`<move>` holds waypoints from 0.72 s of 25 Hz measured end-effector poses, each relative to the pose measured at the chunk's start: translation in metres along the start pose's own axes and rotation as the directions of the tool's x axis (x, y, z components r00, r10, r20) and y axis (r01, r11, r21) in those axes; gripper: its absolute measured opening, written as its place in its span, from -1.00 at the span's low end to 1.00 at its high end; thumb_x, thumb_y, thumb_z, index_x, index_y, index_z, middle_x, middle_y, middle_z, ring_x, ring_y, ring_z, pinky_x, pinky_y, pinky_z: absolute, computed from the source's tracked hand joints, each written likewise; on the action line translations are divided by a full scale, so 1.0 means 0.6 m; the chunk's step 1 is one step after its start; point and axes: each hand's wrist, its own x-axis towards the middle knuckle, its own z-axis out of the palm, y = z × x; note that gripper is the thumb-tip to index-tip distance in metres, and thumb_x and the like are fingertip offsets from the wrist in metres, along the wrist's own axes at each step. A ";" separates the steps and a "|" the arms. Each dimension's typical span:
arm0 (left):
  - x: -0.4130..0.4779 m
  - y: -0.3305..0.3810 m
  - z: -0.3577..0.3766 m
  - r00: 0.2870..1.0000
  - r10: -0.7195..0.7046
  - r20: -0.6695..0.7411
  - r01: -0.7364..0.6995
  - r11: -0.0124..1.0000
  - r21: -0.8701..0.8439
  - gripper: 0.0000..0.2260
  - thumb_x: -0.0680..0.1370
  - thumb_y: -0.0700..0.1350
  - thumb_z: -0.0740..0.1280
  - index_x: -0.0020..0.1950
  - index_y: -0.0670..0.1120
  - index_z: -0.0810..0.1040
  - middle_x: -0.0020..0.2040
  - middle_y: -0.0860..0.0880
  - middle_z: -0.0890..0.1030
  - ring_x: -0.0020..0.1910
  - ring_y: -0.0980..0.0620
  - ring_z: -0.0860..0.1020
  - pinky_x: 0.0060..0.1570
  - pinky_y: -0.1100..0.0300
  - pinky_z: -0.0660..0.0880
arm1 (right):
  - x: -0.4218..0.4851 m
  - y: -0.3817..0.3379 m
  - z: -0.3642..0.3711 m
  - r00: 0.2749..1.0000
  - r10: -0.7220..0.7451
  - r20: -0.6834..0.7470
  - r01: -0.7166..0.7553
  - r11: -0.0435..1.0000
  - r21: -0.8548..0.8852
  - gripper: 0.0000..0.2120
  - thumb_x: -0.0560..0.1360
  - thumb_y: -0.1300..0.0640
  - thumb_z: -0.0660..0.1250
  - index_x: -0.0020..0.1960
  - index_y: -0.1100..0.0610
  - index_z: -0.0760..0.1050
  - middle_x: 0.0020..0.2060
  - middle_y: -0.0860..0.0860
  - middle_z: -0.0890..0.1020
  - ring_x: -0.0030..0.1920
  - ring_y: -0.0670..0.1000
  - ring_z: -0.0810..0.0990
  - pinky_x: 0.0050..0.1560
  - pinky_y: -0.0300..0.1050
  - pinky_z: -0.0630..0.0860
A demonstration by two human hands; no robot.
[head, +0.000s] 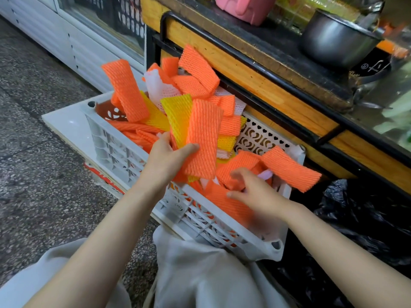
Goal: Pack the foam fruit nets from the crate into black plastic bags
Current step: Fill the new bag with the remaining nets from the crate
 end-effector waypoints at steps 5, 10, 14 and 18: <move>0.005 -0.002 0.003 1.000 -0.021 0.022 0.021 1.000 0.006 -0.71 0.49 -0.17 0.38 0.19 -0.14 0.46 -0.05 -0.08 0.60 -0.20 -0.03 0.58 -0.40 0.19 0.47 | 0.009 0.043 0.027 0.966 0.098 0.238 -0.099 0.995 -0.005 -0.63 0.45 0.07 0.42 0.18 0.07 0.37 -0.12 -0.12 0.45 -0.03 -0.09 0.45 -0.19 -0.44 0.31; 0.015 -0.002 0.005 0.998 0.012 -0.064 -0.010 1.000 0.017 -0.63 0.48 -0.17 0.40 0.26 -0.19 0.44 0.10 -0.13 0.60 0.03 -0.09 0.60 -0.02 -0.03 0.57 | 0.032 0.043 -0.025 0.996 0.033 -0.079 -0.009 0.958 0.287 -0.96 0.51 0.15 0.33 -0.09 0.11 0.51 -0.12 -0.02 0.59 -0.11 -0.03 0.58 -0.15 -0.24 0.50; 0.022 0.000 0.008 0.994 0.013 -0.107 -0.013 1.000 0.003 -0.64 0.48 -0.17 0.39 0.25 -0.17 0.45 0.11 -0.11 0.60 0.05 -0.06 0.60 0.04 0.00 0.55 | 0.056 0.036 -0.023 0.998 0.071 0.004 -0.066 0.913 0.402 -0.84 0.55 0.13 0.27 0.08 0.16 0.52 0.00 0.01 0.61 0.02 -0.01 0.59 0.02 -0.19 0.55; 0.022 -0.001 0.015 0.997 0.016 -0.081 -0.015 1.000 0.020 -0.65 0.49 -0.17 0.39 0.24 -0.17 0.45 0.09 -0.10 0.61 0.02 -0.04 0.60 -0.01 0.05 0.55 | 0.074 0.025 0.031 0.958 0.072 0.278 -0.139 0.963 0.229 -0.67 0.53 0.06 0.32 0.24 0.16 0.44 0.15 0.02 0.58 0.15 0.00 0.55 0.26 -0.06 0.44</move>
